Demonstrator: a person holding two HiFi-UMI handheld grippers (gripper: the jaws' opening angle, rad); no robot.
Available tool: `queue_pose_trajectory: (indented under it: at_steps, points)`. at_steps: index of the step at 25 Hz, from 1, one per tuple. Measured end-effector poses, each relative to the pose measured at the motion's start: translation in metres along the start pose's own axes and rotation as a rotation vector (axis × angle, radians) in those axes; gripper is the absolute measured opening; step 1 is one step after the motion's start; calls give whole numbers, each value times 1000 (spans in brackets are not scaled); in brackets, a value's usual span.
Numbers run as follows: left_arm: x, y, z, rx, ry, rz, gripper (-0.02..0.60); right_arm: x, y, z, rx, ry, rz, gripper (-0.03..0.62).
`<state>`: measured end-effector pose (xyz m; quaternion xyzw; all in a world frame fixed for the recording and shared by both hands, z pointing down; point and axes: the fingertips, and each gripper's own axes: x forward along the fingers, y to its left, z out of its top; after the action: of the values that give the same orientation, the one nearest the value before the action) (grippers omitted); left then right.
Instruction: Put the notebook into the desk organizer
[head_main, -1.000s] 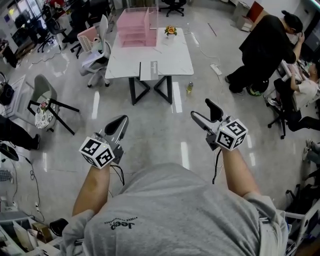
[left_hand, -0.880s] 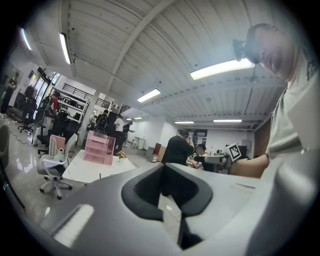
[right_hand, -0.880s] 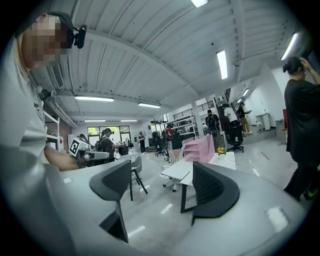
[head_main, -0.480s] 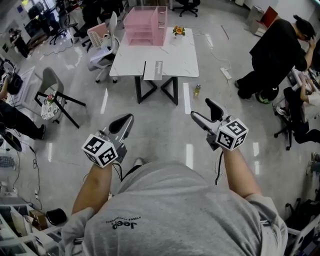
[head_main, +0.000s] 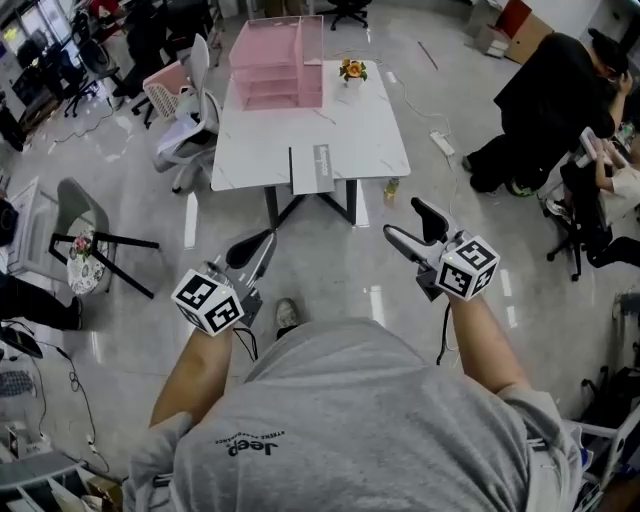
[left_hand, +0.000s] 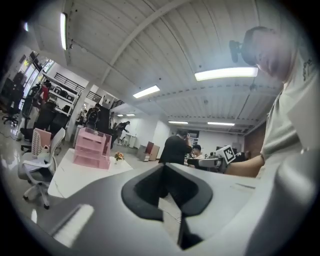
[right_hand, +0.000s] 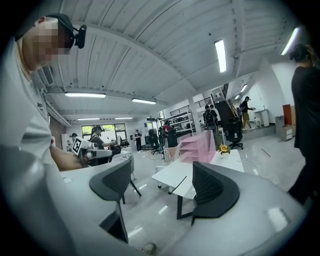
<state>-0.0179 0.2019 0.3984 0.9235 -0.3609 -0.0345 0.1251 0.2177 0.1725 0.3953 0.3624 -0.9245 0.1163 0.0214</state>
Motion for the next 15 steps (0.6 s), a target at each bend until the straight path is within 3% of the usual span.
queue_pose_trajectory:
  at_steps: [7, 15]
  points:
    - [37, 109, 36, 34, 64, -154, 60, 105, -27, 18, 32, 7, -131, 362]
    - [73, 203, 42, 9, 94, -150, 60, 179, -71, 16, 60, 57, -183, 362]
